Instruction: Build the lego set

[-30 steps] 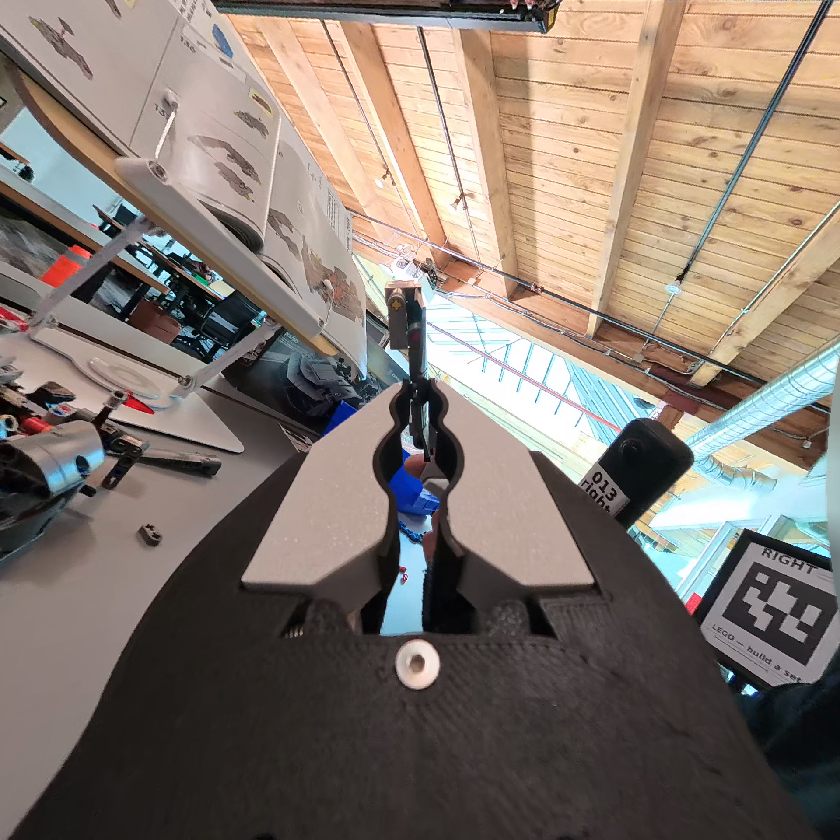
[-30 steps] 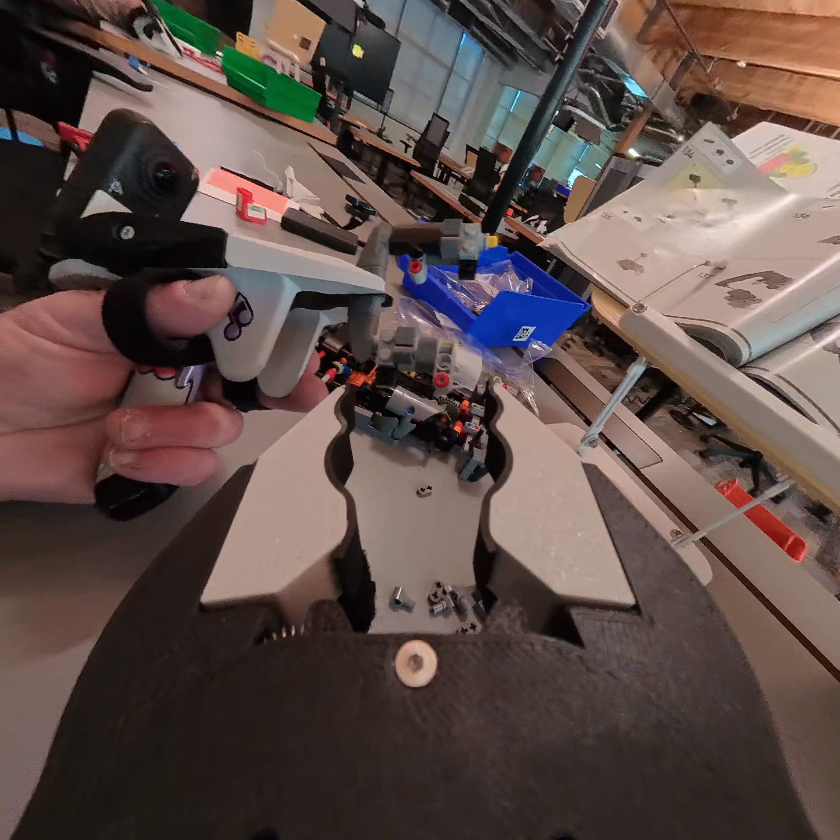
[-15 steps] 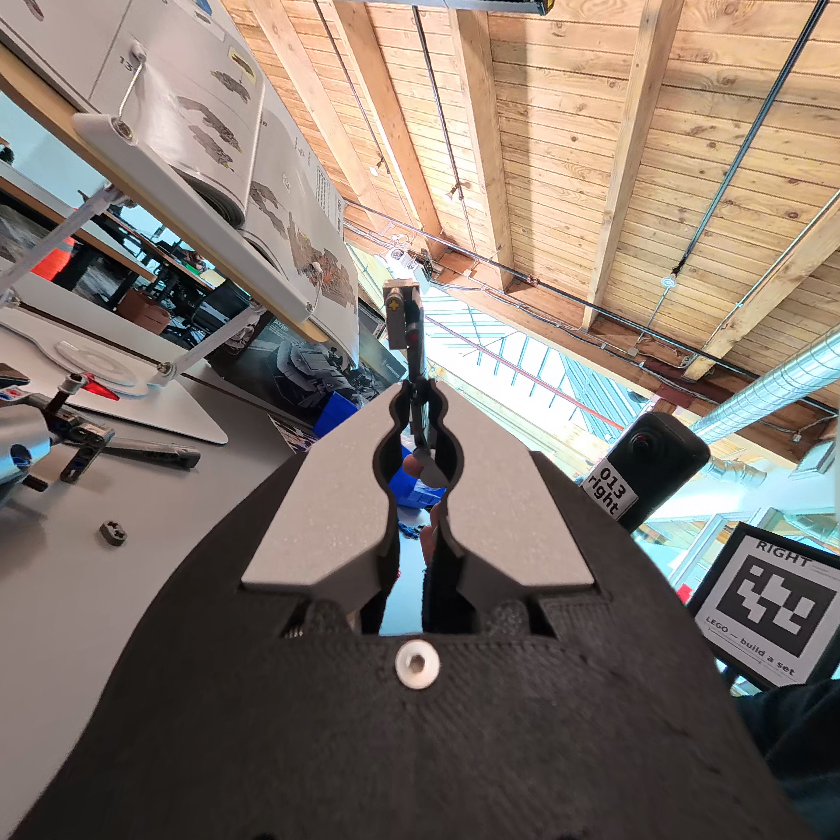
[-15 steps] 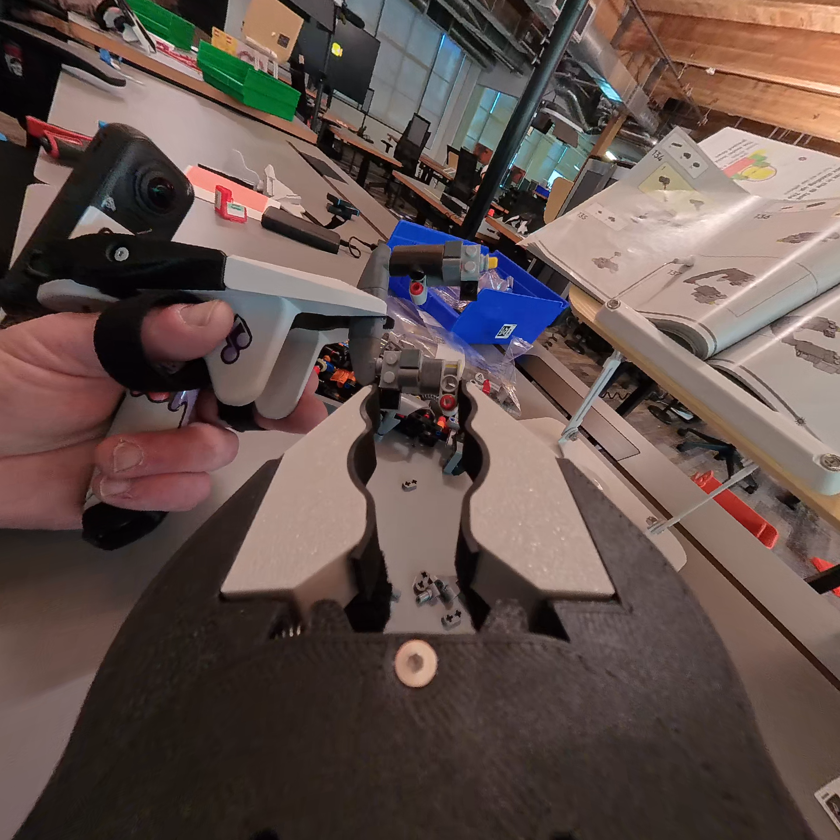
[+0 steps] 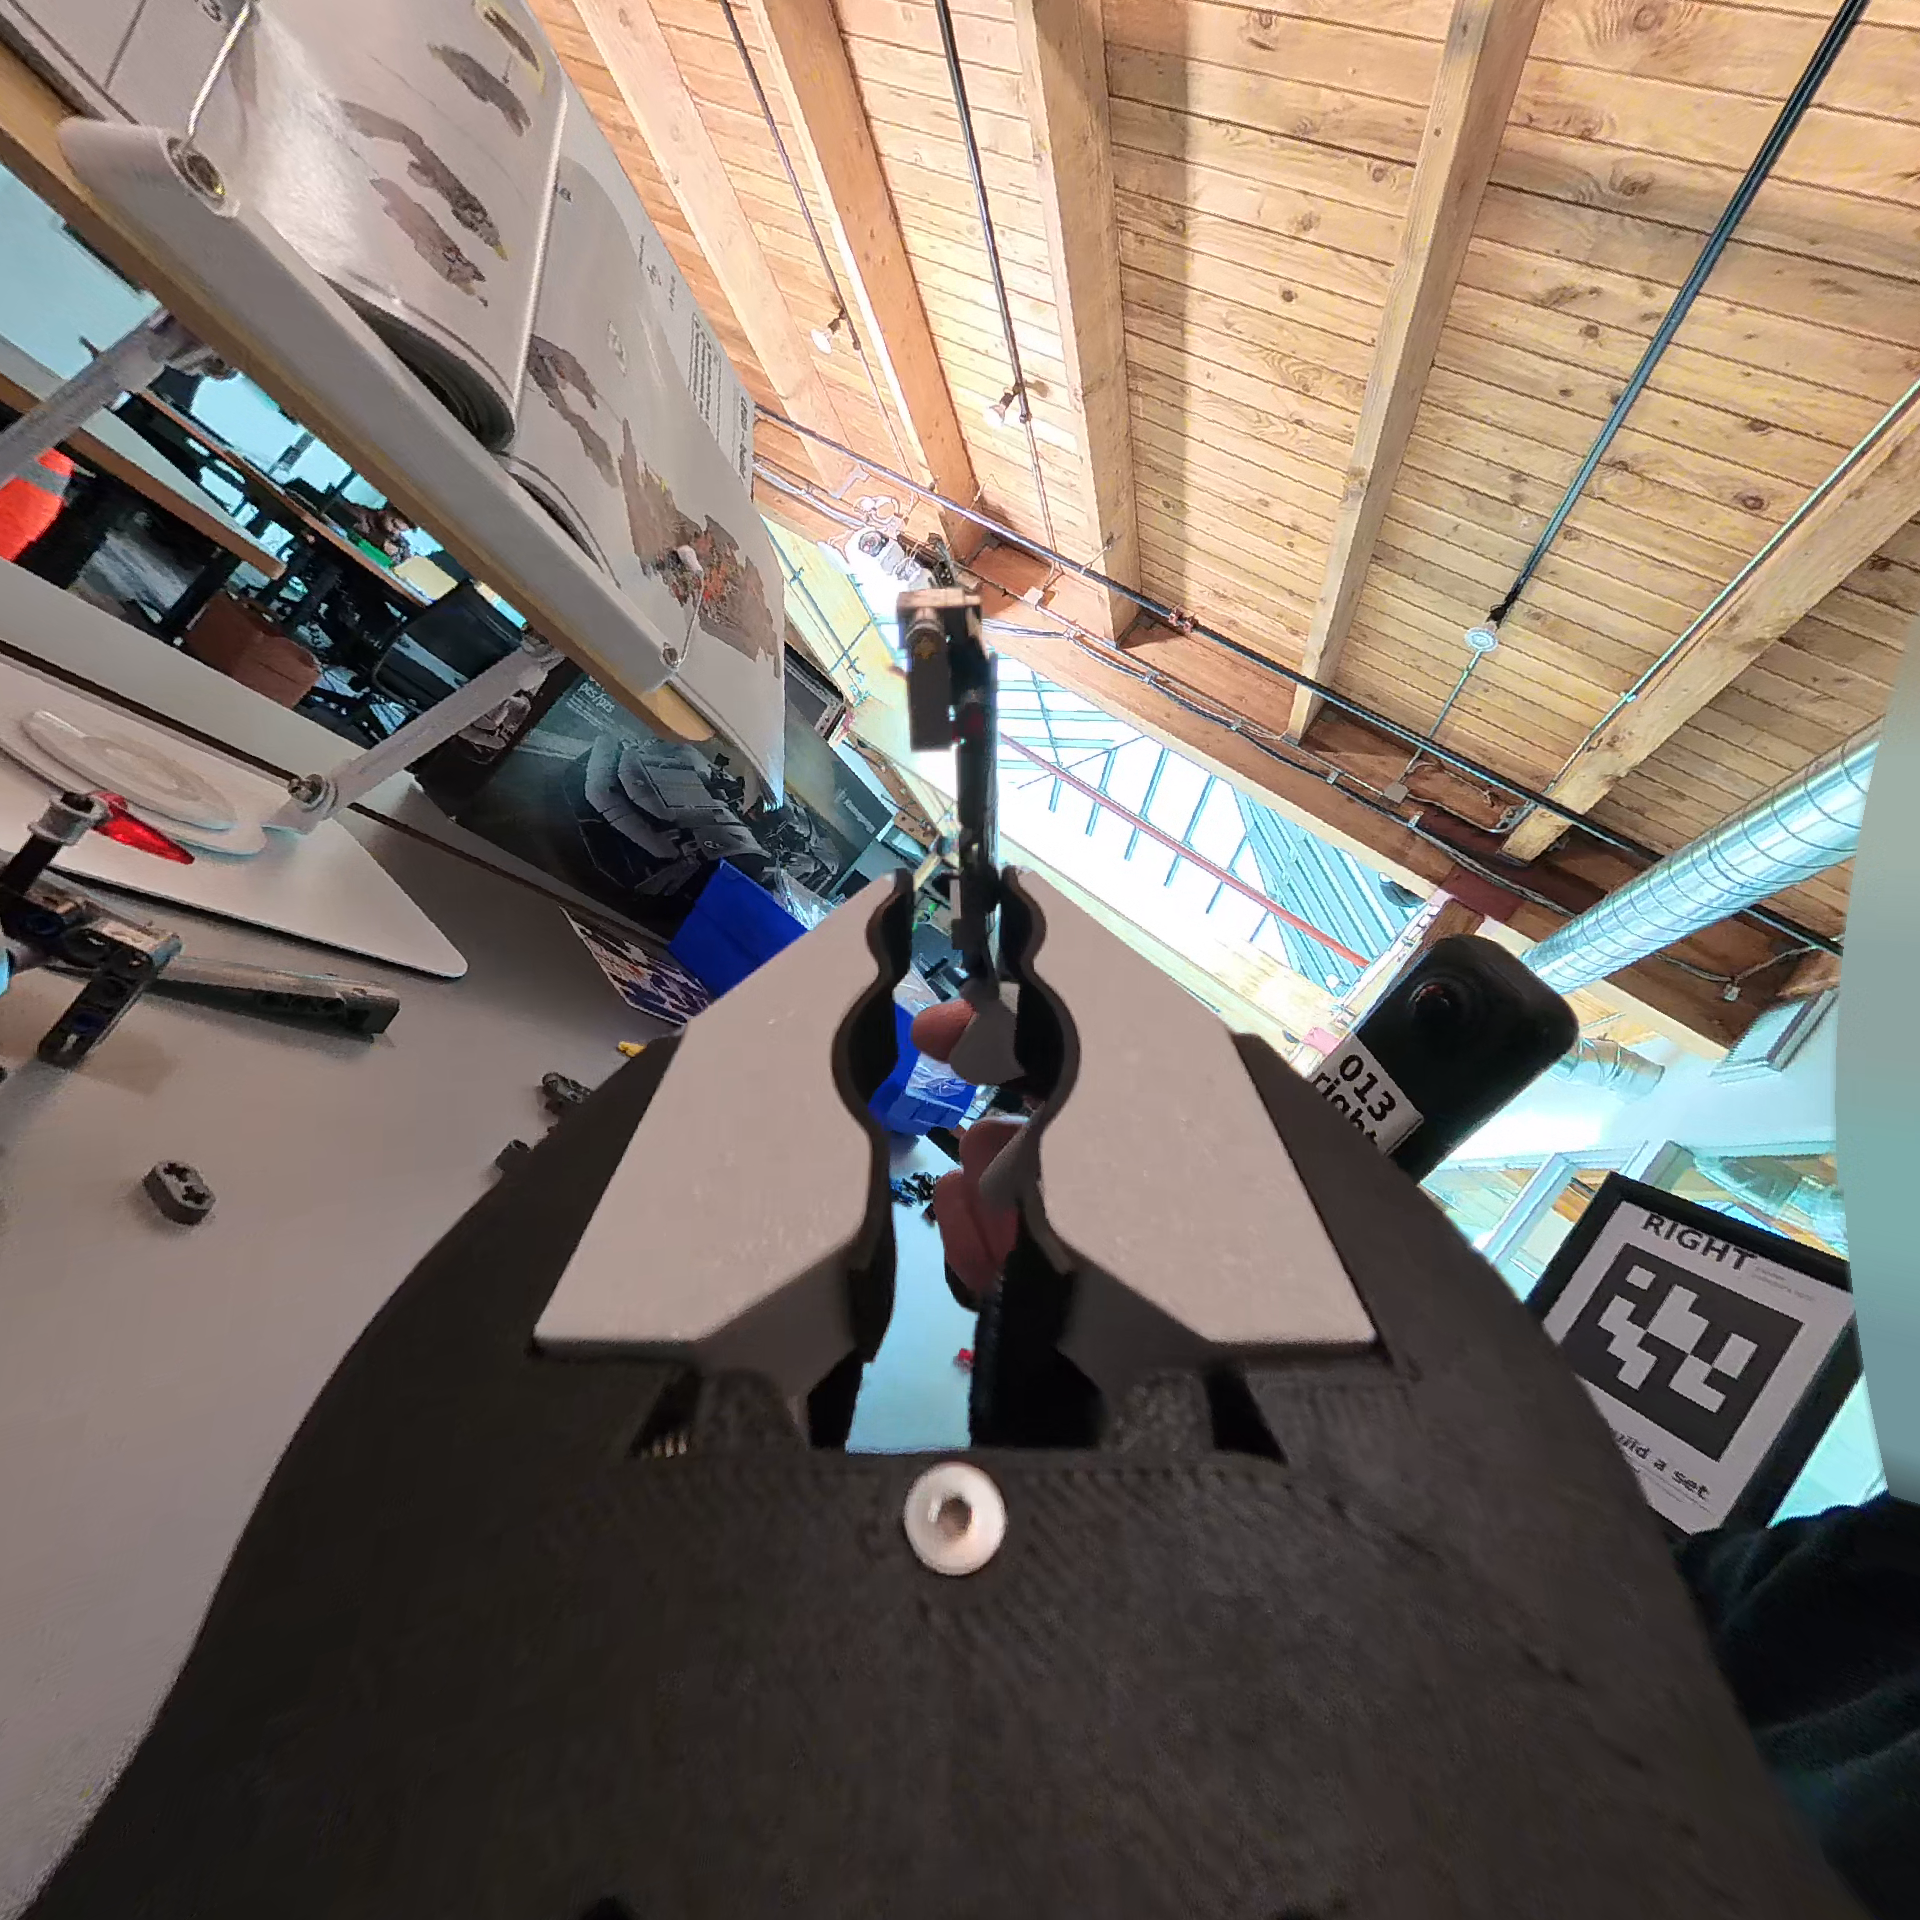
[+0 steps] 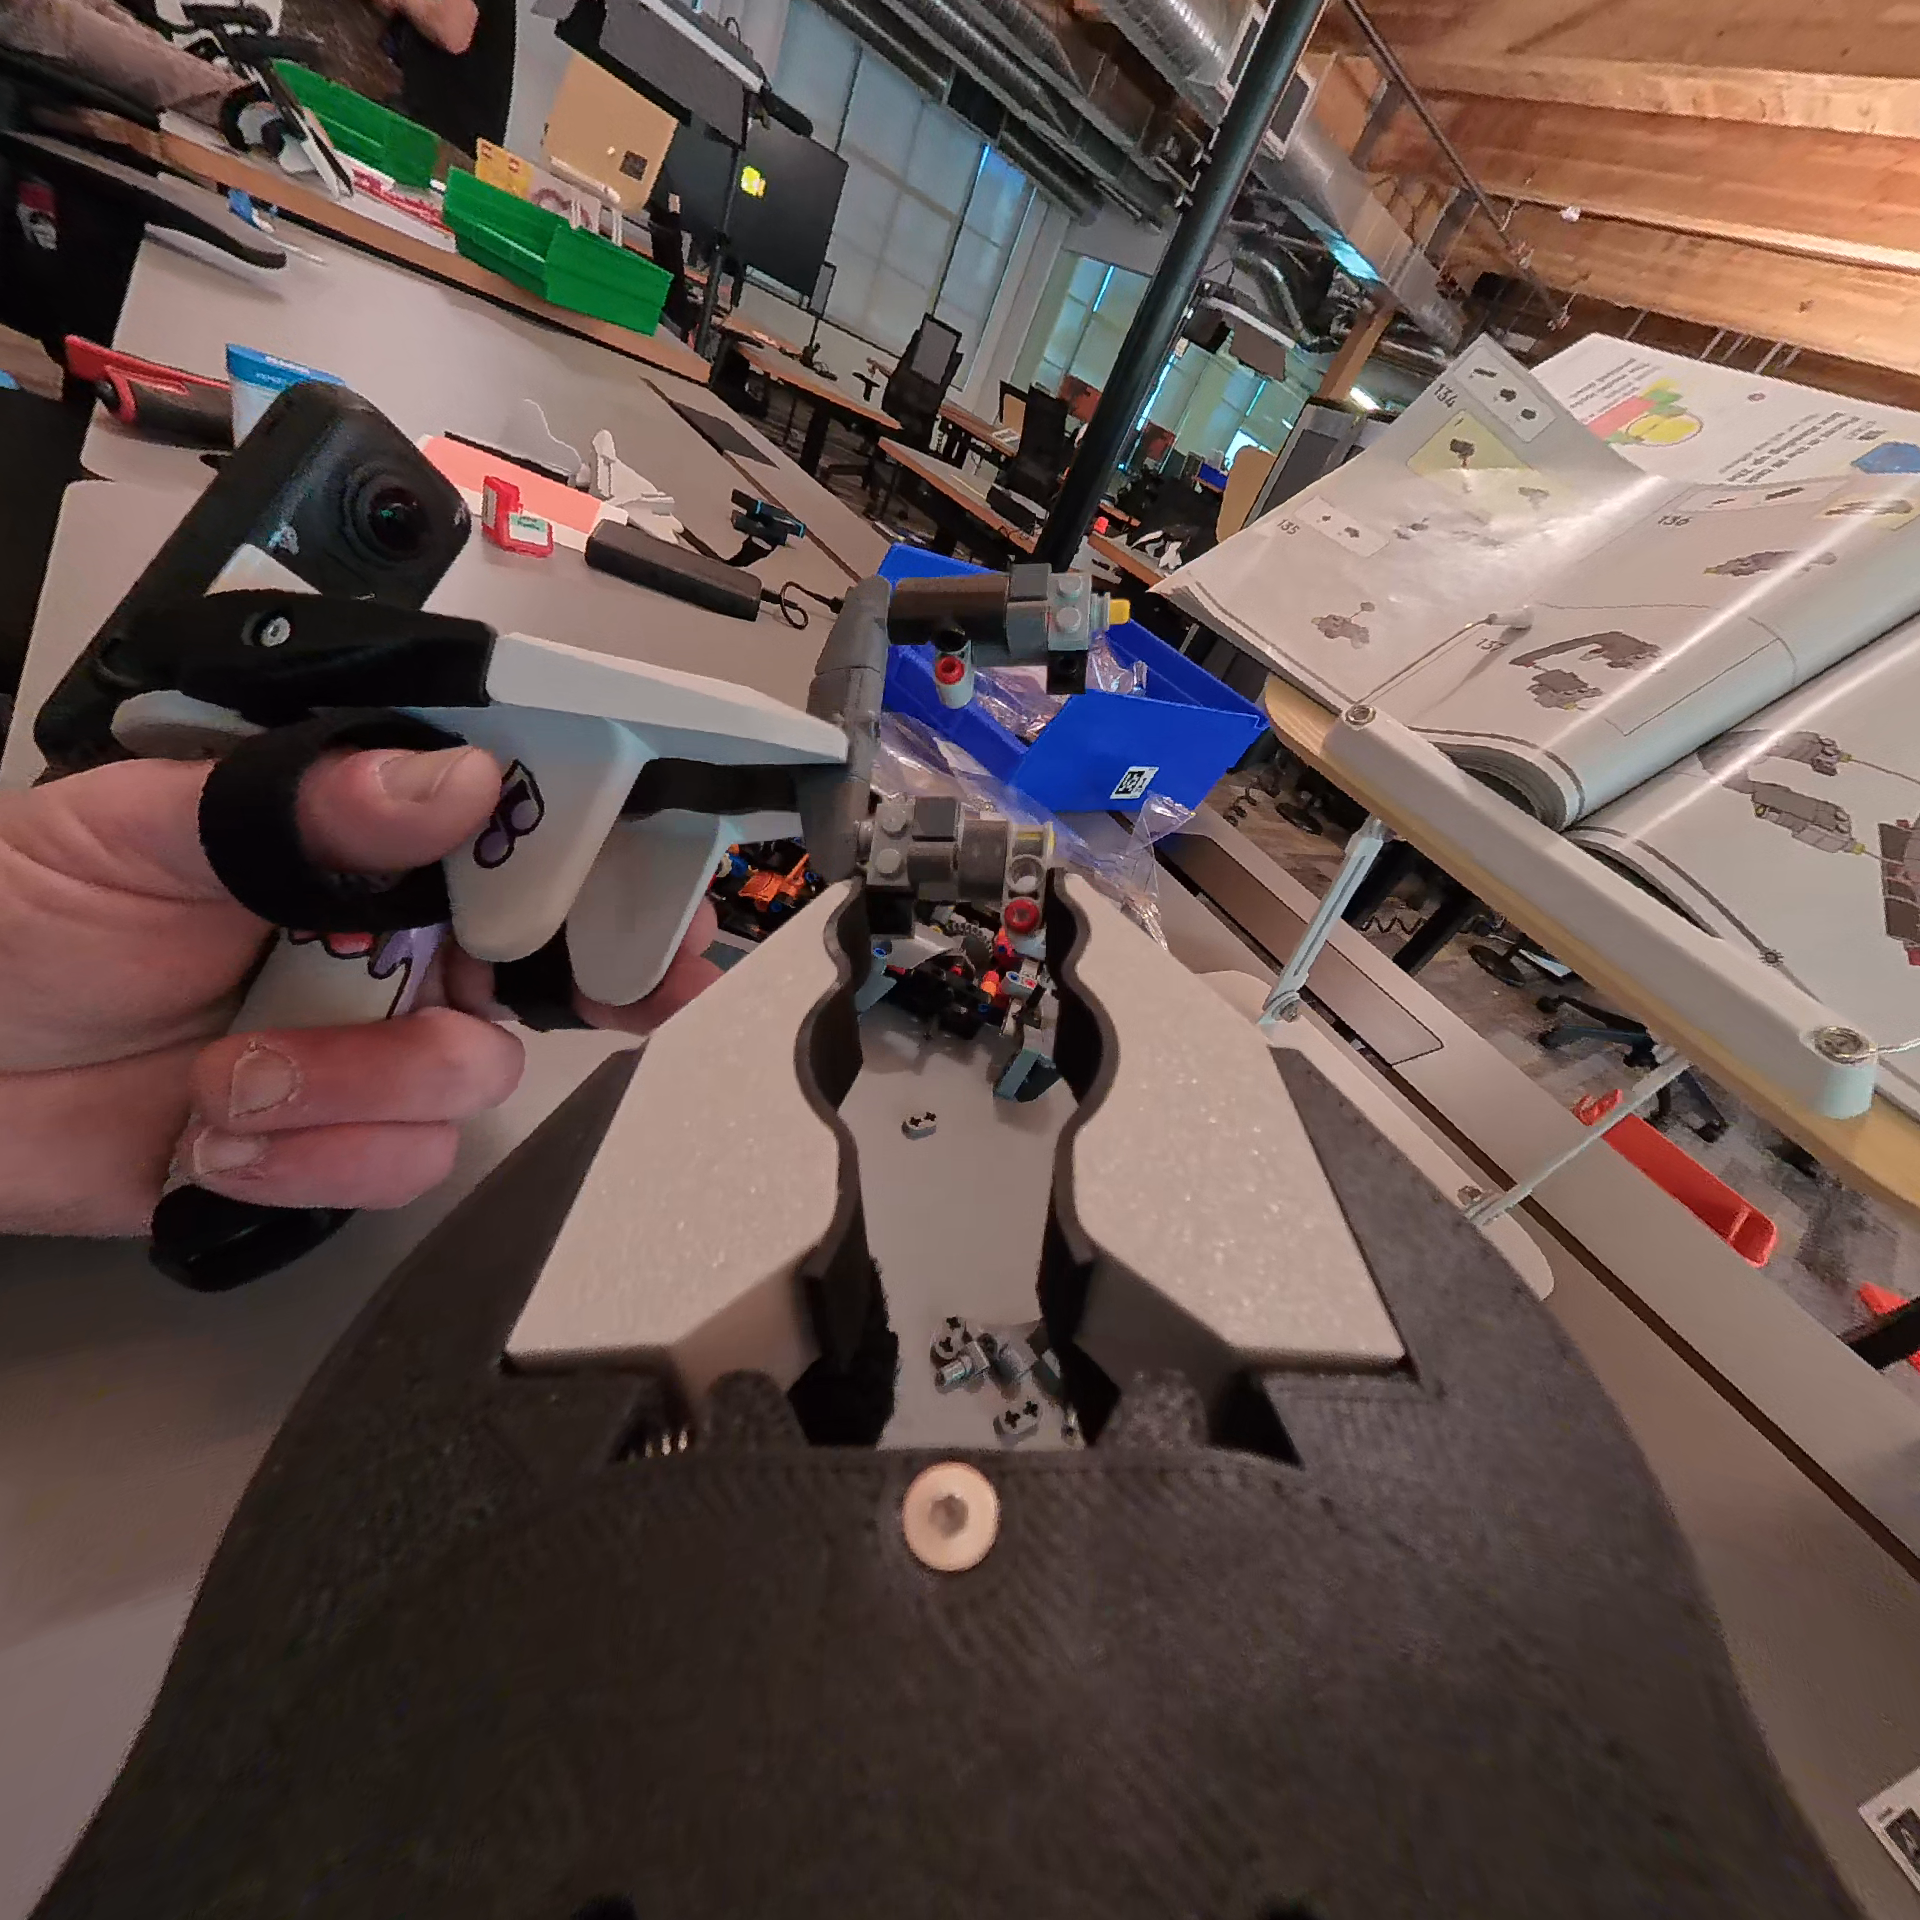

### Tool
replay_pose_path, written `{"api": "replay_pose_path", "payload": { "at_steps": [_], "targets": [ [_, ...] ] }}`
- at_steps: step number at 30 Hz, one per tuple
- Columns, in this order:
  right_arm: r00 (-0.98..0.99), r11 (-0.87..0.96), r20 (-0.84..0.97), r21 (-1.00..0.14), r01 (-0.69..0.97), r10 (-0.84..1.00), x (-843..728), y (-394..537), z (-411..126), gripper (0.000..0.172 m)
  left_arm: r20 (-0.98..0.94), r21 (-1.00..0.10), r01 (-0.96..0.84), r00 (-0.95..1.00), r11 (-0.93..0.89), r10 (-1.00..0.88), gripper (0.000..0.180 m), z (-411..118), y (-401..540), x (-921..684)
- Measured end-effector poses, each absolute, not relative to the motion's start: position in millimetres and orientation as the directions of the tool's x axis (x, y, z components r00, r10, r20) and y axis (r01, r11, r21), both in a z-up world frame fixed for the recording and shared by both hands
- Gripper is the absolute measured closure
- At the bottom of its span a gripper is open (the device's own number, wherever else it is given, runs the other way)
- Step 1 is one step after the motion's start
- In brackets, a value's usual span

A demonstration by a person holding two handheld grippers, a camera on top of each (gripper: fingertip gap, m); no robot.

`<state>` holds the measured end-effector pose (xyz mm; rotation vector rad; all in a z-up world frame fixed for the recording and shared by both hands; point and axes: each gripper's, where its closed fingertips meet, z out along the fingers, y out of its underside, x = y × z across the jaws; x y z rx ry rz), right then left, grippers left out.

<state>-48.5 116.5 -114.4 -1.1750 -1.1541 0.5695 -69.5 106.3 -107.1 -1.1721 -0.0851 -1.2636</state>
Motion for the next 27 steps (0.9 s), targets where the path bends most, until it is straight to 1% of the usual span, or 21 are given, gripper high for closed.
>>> {"api": "replay_pose_path", "payload": {
  "at_steps": [5, 9, 11, 20, 27],
  "targets": [
    [0.359, 0.319, 0.358, -0.933, 0.165, 0.862, -46.8, 115.8, -110.9, 0.141, 0.619, -0.646, 0.735, 0.348, -0.205, -0.704, 0.164, -108.4, 101.7, -58.3],
    [0.345, 0.304, 0.337, -0.941, 0.147, 0.876, -46.9, 114.2, -110.3, 0.141, 0.615, -0.65, 0.728, 0.338, -0.216, -0.712, 0.169, -108.6, 100.6, -54.0],
    [0.346, 0.304, 0.338, -0.941, 0.151, 0.875, -46.4, 114.9, -111.3, 0.141, 0.61, -0.655, 0.724, 0.339, -0.215, -0.716, 0.174, -108.2, 99.7, -52.7],
    [0.343, 0.318, 0.35, -0.936, 0.149, 0.872, -46.8, 112.9, -110.7, 0.141, 0.591, -0.673, 0.716, 0.371, -0.185, -0.716, 0.175, -108.4, 98.1, -52.9],
    [0.338, 0.333, 0.357, -0.934, 0.128, 0.871, -45.2, 109.8, -105.8, 0.138, 0.586, -0.666, 0.723, 0.359, -0.181, -0.726, 0.175, -107.3, 96.2, -55.6]
  ]
}}
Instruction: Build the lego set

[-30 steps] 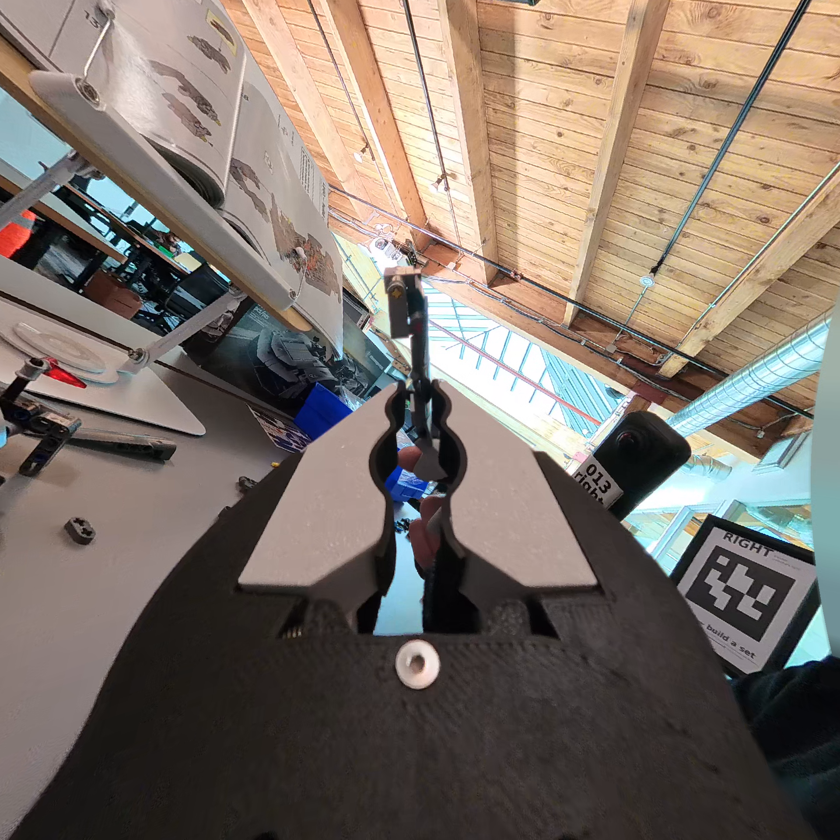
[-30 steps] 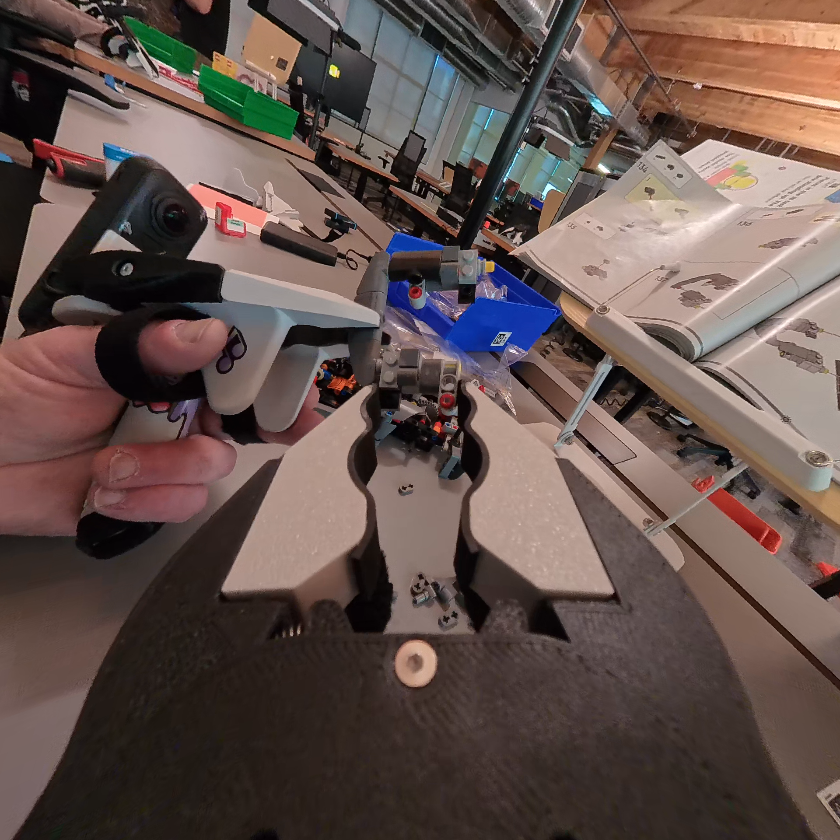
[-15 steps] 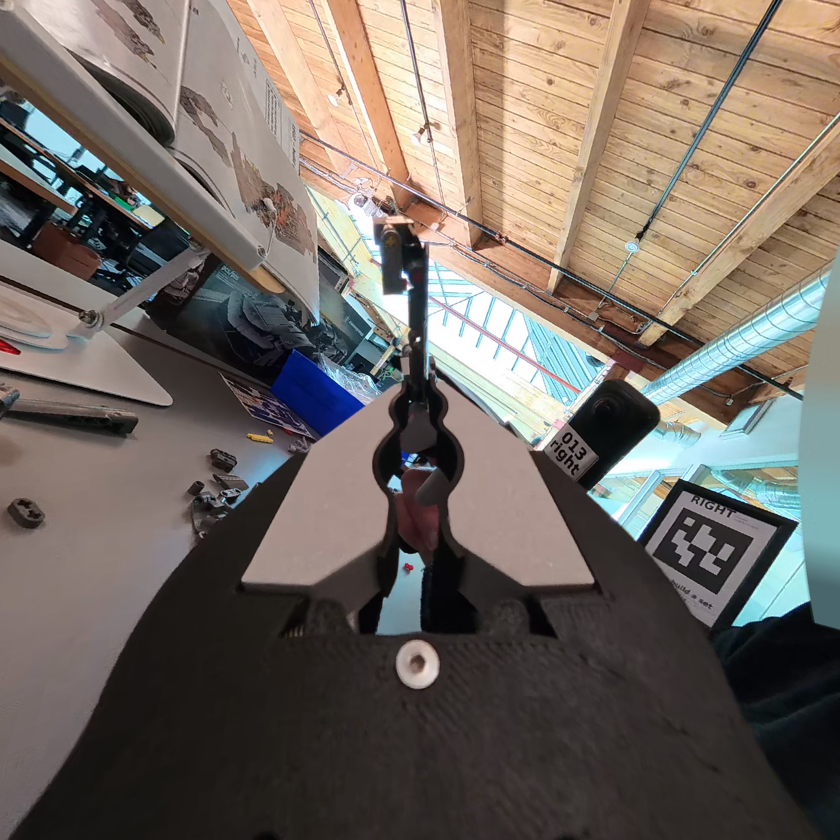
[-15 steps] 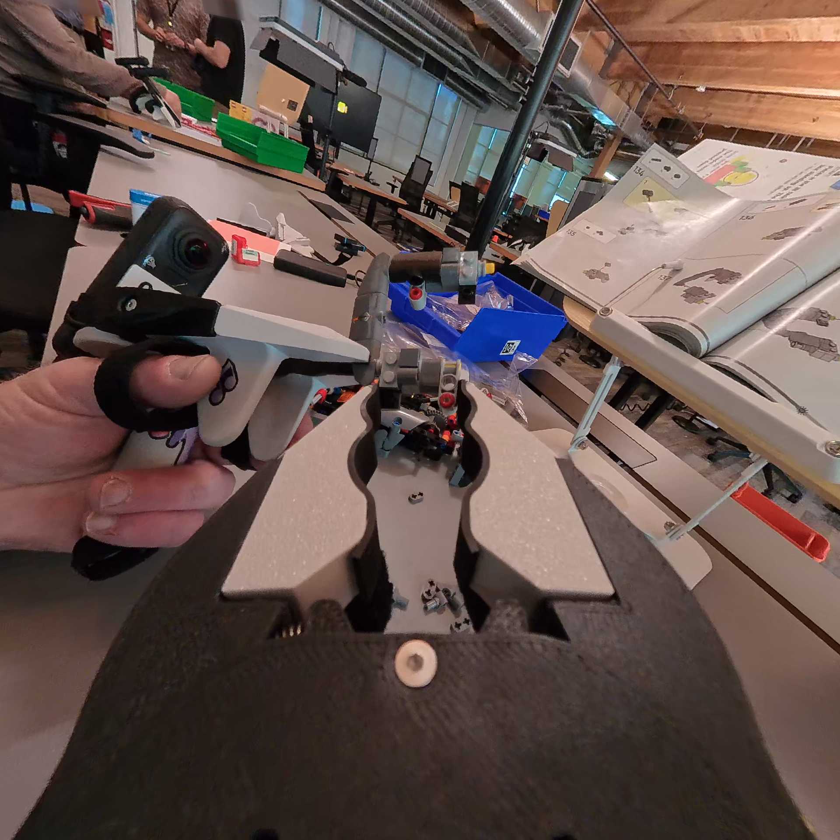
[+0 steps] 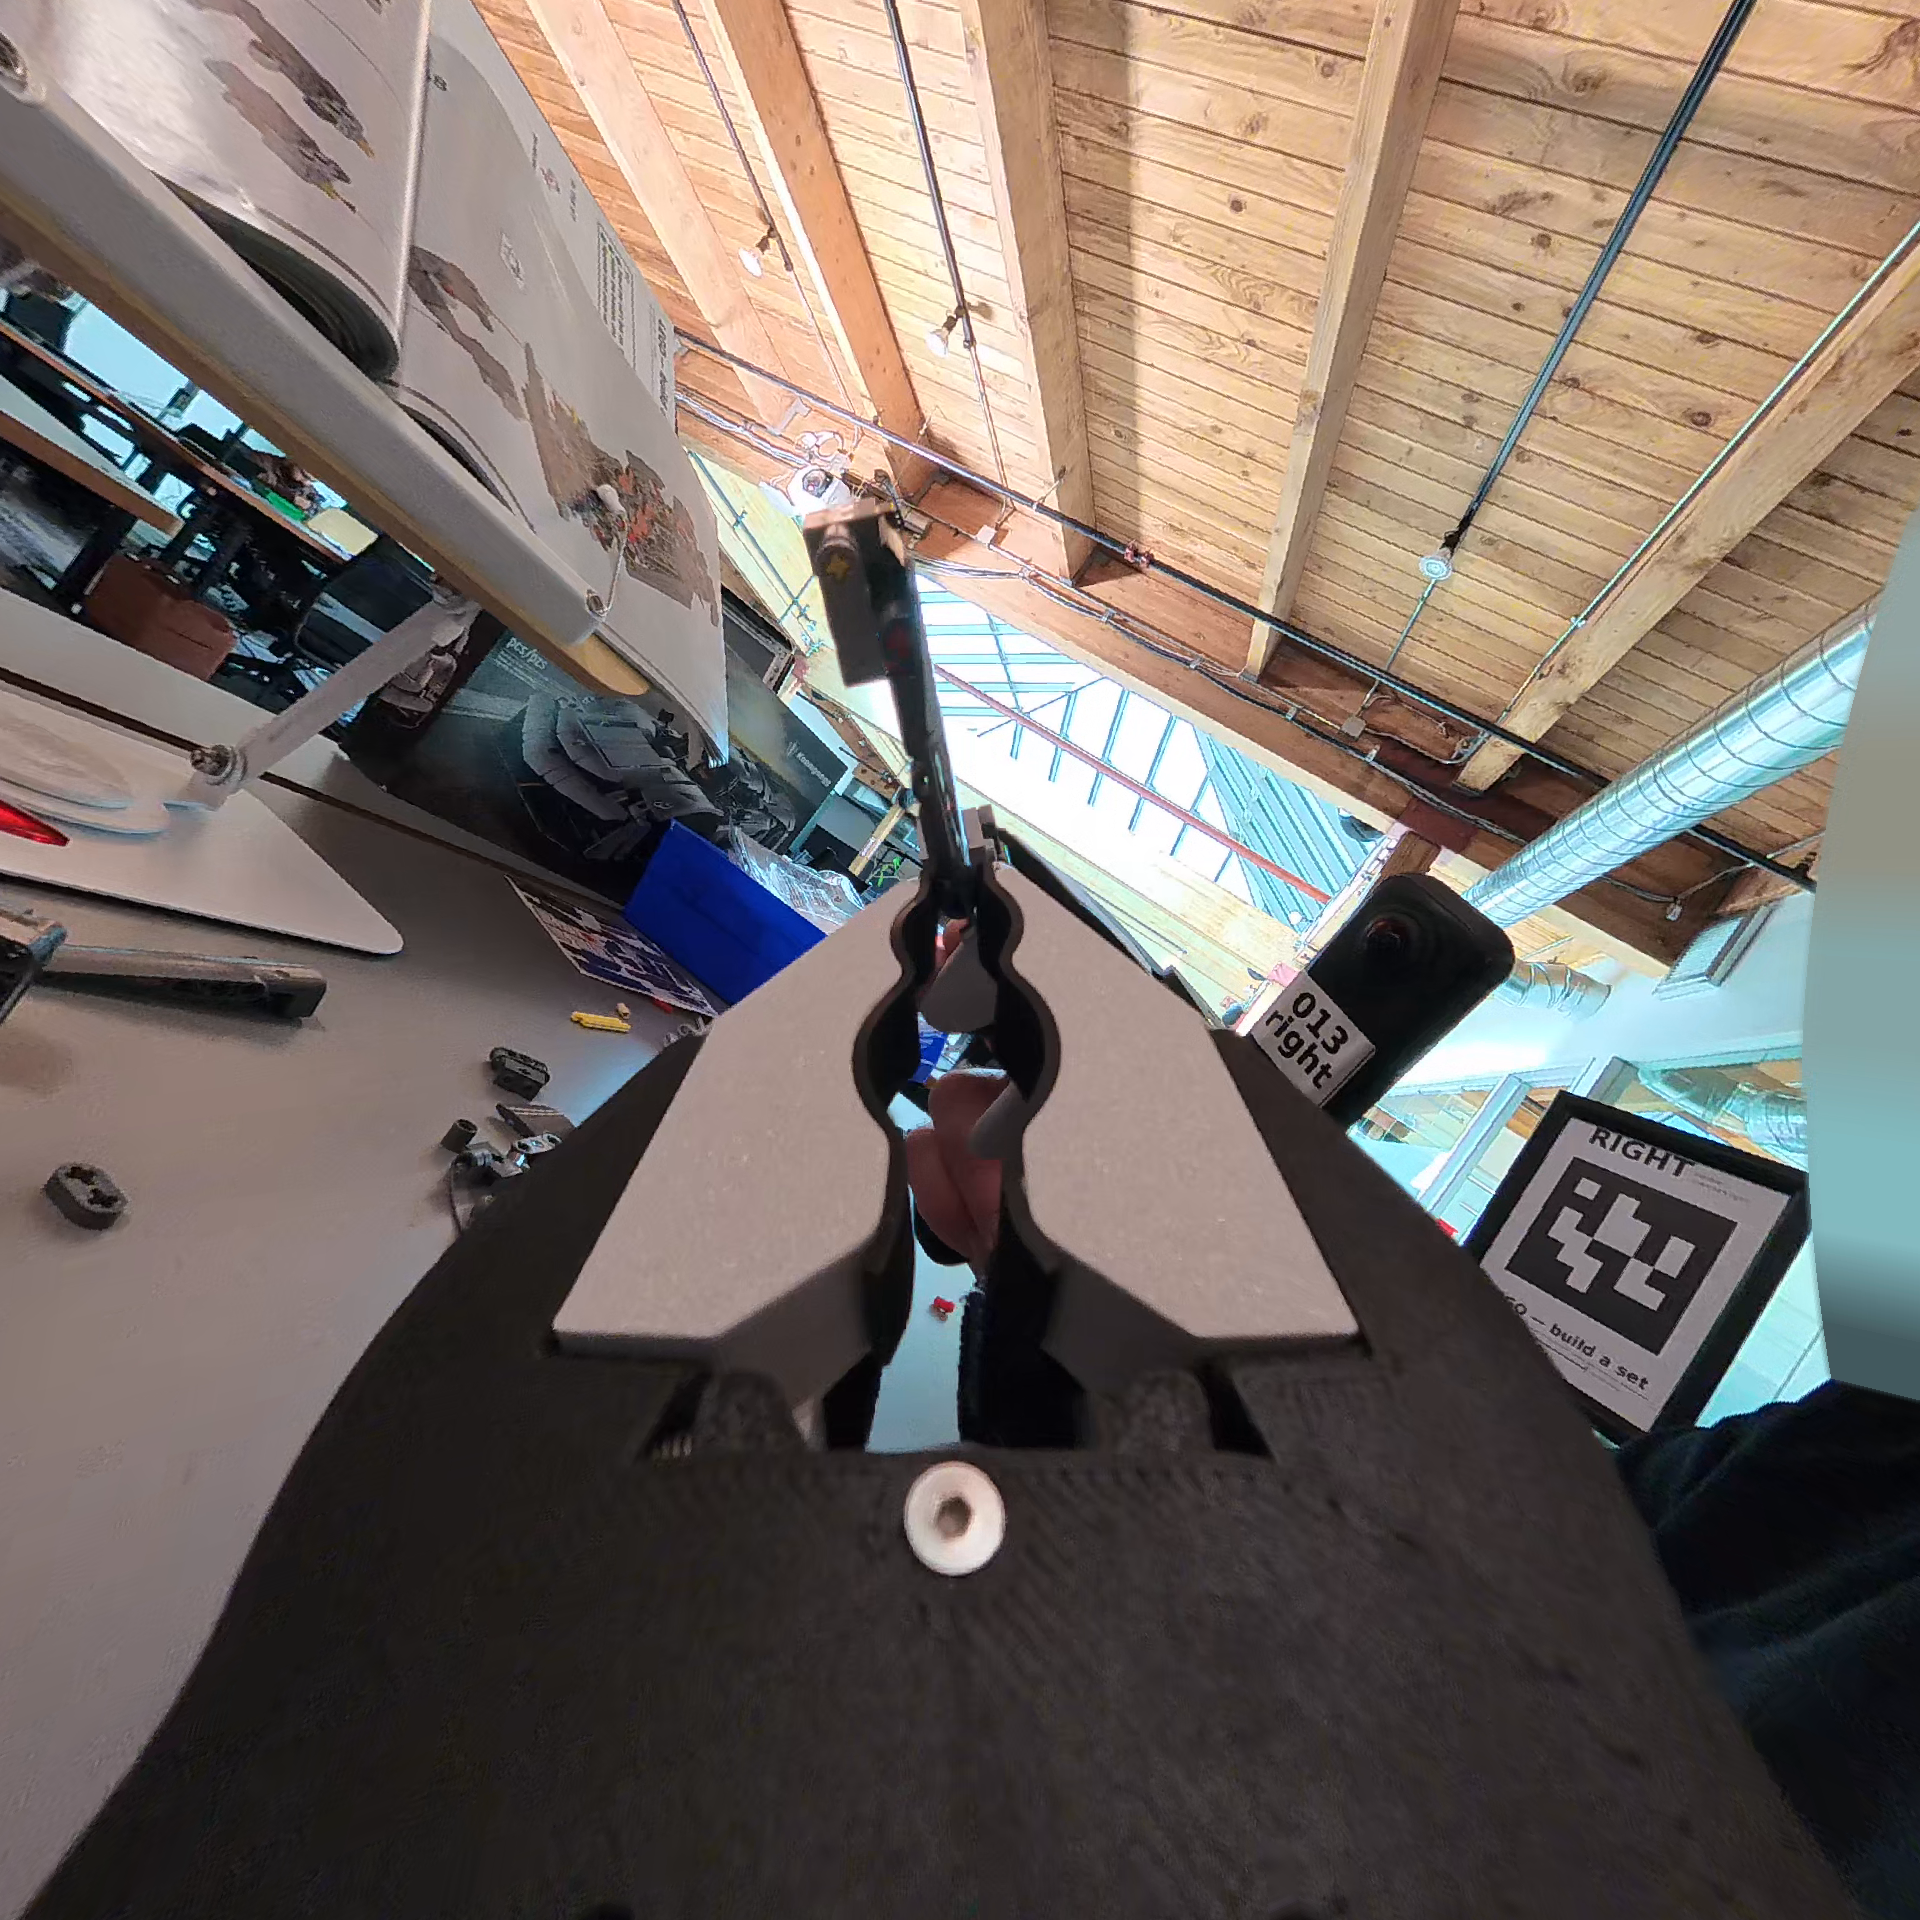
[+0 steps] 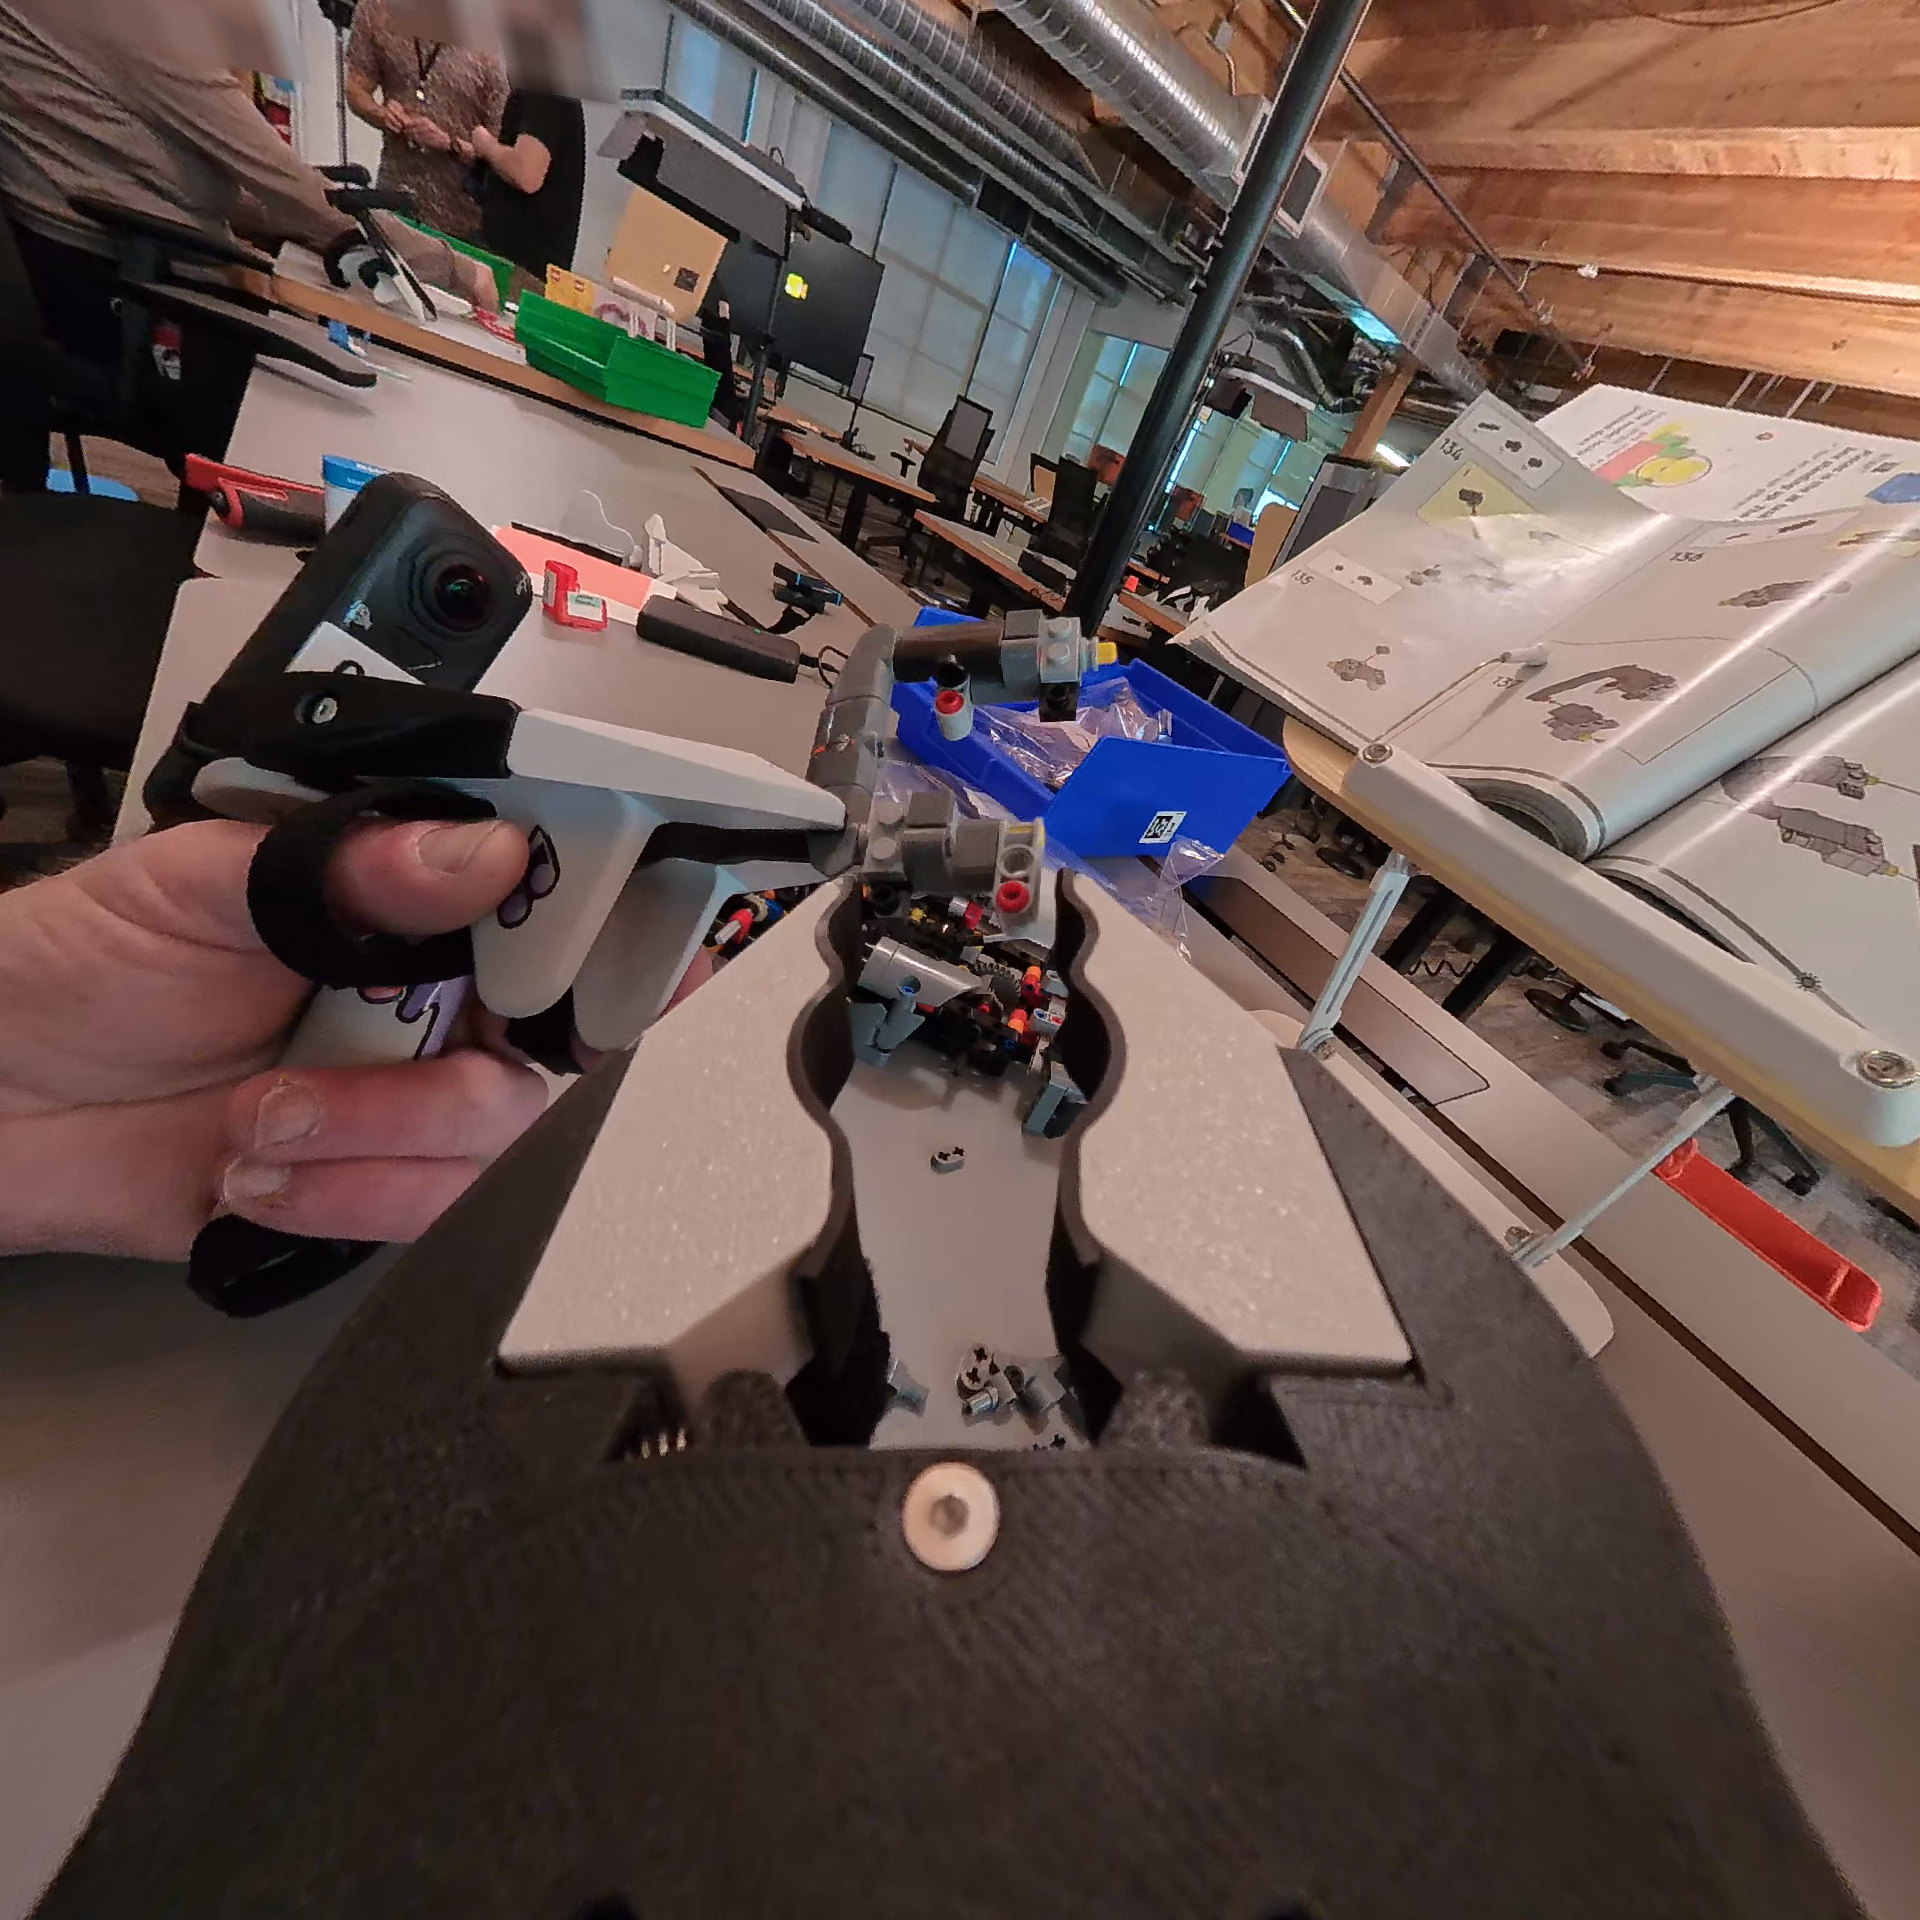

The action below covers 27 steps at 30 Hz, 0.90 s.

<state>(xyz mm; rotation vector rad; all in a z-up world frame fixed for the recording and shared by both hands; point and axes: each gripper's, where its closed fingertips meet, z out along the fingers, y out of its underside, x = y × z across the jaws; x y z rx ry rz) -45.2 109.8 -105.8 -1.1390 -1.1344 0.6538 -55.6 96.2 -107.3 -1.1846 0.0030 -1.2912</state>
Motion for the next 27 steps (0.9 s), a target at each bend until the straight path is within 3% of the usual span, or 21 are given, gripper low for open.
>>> {"api": "replay_pose_path", "payload": {
  "at_steps": [10, 14, 21, 27],
  "targets": [
    [0.36, 0.475, 0.505, -0.863, 0.173, 0.785, -31.4, 97.9, -99.3, 0.133, 0.618, -0.611, 0.741, 0.227, -0.279, -0.753, 0.175, -106.7, 93.3, -53.0],
    [0.344, 0.46, 0.476, -0.878, 0.132, 0.81, -19.7, 92.2, -94.2, 0.134, 0.594, -0.624, 0.715, 0.17, -0.316, -0.787, 0.175, -102.7, 88.8, -52.1],
    [0.309, 0.348, 0.357, -0.934, 0.085, 0.882, 7.4, 107.8, -105.3, 0.139, 0.474, -0.81, 0.517, 0.297, -0.278, -0.829, 0.176, -102.3, 84.0, -45.5],
    [0.3, 0.269, 0.281, -0.96, 0.081, 0.912, 18.1, 120.8, -120.2, 0.141, 0.483, -0.845, 0.415, 0.318, -0.339, -0.816, 0.176, -105.5, 99.0, -50.6]
  ]
}}
